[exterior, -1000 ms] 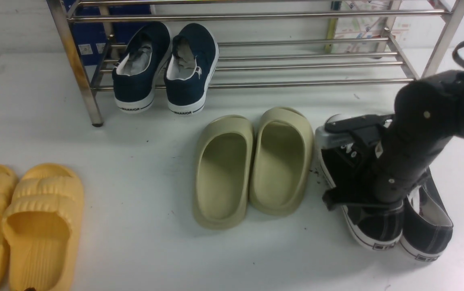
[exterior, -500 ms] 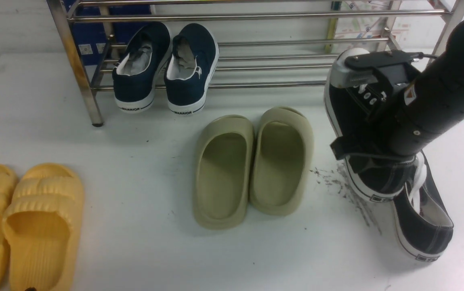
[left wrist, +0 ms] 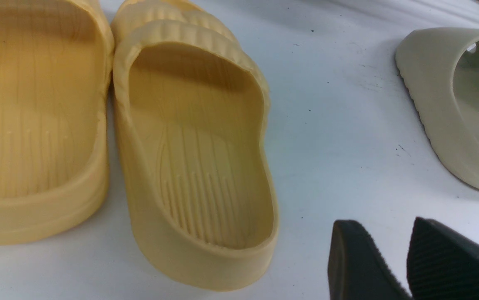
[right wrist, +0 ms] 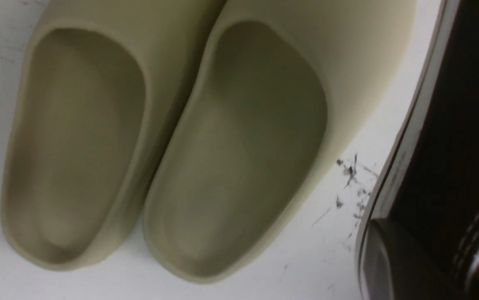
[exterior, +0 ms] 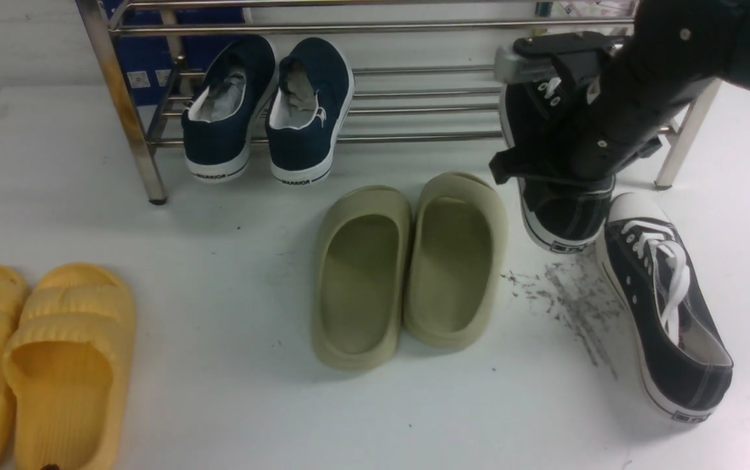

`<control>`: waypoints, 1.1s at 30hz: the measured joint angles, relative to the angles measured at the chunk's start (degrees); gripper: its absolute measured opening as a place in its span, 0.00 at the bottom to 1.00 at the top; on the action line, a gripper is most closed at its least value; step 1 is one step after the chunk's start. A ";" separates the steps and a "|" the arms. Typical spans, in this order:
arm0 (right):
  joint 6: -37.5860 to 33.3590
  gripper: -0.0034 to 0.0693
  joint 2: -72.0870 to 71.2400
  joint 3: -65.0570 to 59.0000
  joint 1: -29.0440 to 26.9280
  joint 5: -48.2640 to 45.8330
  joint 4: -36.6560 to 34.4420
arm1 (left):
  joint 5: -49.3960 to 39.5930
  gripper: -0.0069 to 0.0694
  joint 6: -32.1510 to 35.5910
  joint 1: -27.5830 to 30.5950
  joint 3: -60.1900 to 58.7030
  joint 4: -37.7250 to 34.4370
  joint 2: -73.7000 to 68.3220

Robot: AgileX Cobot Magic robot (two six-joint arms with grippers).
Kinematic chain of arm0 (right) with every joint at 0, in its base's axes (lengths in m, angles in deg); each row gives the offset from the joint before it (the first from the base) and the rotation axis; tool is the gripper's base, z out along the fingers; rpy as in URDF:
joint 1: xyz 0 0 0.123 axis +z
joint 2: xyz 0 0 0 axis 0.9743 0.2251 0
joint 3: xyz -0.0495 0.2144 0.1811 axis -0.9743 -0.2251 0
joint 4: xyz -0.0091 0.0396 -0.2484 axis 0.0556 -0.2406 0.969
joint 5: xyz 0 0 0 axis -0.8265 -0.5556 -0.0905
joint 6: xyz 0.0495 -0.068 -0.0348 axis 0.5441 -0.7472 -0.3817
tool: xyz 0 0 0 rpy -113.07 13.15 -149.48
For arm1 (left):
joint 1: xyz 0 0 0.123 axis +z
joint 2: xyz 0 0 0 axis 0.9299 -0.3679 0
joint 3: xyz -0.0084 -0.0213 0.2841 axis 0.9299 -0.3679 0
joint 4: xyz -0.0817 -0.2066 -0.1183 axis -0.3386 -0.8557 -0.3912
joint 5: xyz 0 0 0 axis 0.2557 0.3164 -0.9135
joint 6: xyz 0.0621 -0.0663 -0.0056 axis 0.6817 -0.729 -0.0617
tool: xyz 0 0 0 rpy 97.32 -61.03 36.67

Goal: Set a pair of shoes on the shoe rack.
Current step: Use the right arm to put a shoe into the shoe rack

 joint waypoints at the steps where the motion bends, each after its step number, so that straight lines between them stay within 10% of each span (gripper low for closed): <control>1: -0.10 0.07 0.25 0.29 -0.08 0.00 -0.21 | 0.00 0.37 0.00 0.00 0.00 0.00 0.00; 33: -12.44 0.07 21.16 28.18 -5.75 -0.54 -6.27 | 0.00 0.40 0.00 0.00 0.00 0.00 0.00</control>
